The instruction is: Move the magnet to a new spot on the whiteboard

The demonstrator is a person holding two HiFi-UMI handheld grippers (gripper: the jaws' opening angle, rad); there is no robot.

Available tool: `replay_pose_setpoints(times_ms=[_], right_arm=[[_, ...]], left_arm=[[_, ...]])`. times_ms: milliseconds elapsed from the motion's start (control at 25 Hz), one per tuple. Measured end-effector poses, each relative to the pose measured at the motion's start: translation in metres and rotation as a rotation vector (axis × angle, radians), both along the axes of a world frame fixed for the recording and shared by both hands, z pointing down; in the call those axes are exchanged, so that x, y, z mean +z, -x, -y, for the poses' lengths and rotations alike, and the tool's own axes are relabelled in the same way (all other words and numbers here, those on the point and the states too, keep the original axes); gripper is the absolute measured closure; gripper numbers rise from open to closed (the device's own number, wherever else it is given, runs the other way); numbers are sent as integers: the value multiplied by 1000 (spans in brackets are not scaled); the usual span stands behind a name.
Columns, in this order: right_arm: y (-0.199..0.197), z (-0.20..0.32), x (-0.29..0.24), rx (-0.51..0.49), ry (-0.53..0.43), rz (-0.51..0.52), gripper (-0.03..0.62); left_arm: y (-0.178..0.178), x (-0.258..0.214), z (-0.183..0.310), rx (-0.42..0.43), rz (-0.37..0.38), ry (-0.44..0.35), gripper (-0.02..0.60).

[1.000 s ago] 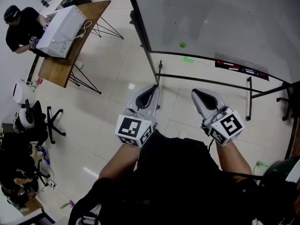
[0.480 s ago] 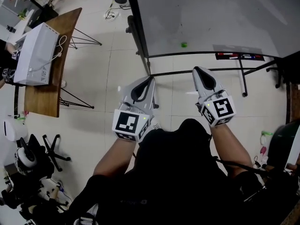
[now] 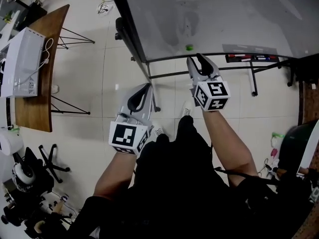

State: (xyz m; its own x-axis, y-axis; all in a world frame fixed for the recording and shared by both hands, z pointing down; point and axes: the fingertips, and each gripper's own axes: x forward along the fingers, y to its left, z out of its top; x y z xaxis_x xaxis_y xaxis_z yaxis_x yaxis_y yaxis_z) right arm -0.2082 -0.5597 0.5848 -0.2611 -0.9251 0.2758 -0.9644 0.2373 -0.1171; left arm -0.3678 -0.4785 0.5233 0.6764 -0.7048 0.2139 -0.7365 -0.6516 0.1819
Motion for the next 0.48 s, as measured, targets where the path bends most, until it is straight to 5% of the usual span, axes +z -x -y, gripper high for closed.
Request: replay_pose_setpoints(times_ms=[480], right_arm=[[-1, 37, 33, 97, 82, 12, 441]], left_arm=[[-11, 24, -11, 49, 29, 68, 566]])
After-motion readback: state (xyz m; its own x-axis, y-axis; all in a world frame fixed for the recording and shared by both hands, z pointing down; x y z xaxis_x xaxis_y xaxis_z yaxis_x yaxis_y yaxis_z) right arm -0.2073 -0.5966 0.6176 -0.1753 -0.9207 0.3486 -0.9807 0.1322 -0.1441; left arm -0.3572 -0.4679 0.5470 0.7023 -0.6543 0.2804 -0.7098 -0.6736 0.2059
